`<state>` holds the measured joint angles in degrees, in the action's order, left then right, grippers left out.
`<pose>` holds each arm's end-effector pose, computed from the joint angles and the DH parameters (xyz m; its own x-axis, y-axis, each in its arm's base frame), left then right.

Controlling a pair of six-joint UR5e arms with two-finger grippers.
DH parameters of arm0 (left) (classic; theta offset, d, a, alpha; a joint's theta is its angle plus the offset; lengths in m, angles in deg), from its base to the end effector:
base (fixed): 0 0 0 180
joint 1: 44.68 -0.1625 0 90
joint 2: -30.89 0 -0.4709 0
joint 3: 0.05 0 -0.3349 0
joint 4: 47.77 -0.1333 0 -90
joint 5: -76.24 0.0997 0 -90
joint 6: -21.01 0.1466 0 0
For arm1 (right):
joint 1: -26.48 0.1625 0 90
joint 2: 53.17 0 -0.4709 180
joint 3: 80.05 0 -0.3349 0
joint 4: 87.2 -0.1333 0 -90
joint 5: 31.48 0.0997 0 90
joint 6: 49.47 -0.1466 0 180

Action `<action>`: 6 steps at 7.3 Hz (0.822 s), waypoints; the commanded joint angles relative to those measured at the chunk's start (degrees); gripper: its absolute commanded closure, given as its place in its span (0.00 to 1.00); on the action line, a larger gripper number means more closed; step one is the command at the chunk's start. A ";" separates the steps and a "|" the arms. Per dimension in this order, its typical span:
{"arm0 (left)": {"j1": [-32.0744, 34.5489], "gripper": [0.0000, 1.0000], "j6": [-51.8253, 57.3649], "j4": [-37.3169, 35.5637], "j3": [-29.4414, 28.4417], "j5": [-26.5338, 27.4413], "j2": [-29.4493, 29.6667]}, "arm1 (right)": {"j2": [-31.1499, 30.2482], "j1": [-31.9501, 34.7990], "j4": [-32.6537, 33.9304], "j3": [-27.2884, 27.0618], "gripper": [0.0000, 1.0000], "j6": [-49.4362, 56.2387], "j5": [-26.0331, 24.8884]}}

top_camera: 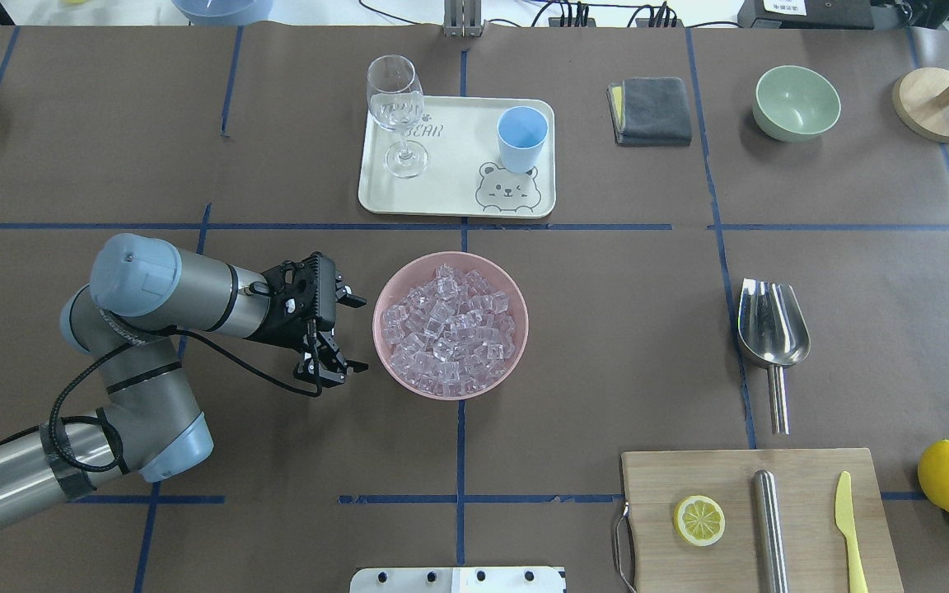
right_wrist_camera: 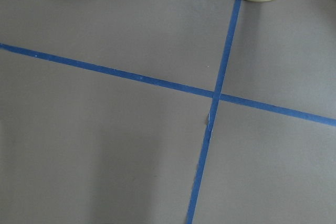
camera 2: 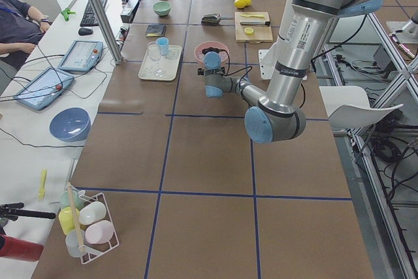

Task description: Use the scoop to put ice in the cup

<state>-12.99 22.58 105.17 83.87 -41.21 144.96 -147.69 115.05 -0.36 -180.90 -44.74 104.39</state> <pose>0.5226 -0.3999 0.4111 0.0751 0.9961 -0.0456 -0.1362 0.0555 0.9891 0.0178 -0.4115 0.6793 0.6887 -0.2165 0.6919 0.0817 0.9715 0.2227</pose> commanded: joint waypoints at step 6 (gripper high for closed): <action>-2.25 0.00 0.36 5.09 -2.71 2.84 1.23 | 0.48 -18.65 0.00 -14.94 0.00 -26.56 -0.49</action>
<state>-15.21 22.94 110.11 81.18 -38.38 146.21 -147.23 102.13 -0.46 -190.81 -64.60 106.07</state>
